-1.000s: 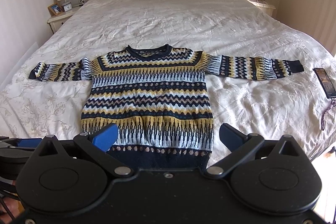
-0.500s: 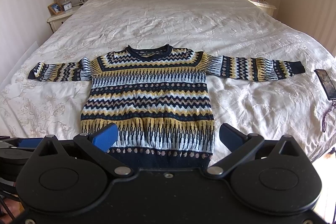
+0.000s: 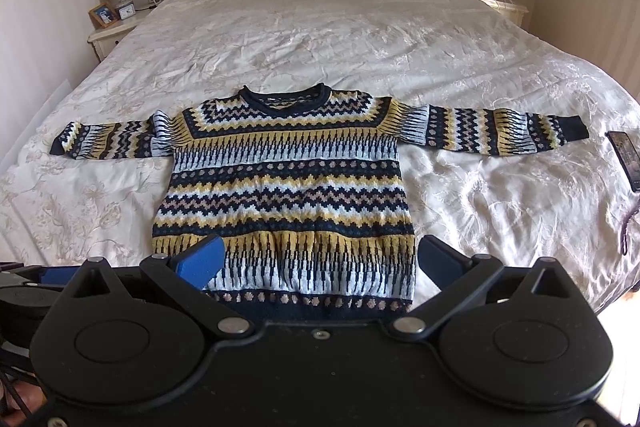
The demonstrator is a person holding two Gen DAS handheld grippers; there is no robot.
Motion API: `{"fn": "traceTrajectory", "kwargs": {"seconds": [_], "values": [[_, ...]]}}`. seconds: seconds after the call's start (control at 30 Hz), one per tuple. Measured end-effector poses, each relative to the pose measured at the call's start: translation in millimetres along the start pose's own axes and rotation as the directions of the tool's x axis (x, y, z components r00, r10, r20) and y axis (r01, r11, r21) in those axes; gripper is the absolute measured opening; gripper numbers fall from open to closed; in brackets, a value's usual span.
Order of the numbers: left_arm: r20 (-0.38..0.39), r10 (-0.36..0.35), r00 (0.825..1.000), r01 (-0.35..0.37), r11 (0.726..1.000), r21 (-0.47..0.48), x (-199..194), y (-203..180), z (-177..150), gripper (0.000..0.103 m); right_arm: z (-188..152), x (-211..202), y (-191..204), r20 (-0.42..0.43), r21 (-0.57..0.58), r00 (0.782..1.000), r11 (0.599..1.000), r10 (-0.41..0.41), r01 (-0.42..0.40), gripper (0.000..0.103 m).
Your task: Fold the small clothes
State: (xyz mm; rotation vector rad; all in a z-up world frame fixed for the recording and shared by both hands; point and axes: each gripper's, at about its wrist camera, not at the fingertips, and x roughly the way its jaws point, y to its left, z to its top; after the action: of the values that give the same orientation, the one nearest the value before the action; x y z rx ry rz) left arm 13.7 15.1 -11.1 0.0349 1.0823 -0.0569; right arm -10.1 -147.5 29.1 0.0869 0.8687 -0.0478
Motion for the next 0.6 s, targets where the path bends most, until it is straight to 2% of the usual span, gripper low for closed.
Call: {"fn": "traceTrajectory", "kwargs": {"seconds": [0.3, 0.6], "values": [[-0.034, 0.024, 0.999, -0.025, 1.000, -0.019, 26, -1, 23, 0.068, 16, 36, -8, -0.045, -0.007, 0.998, 0.999, 0.035, -0.035, 0.102], [-0.092, 0.103, 0.990, -0.111, 0.990, -0.084, 59, -21, 69, 0.068, 55, 95, -32, -0.113, -0.012, 0.982, 0.988, 0.153, -0.156, 0.102]]}}
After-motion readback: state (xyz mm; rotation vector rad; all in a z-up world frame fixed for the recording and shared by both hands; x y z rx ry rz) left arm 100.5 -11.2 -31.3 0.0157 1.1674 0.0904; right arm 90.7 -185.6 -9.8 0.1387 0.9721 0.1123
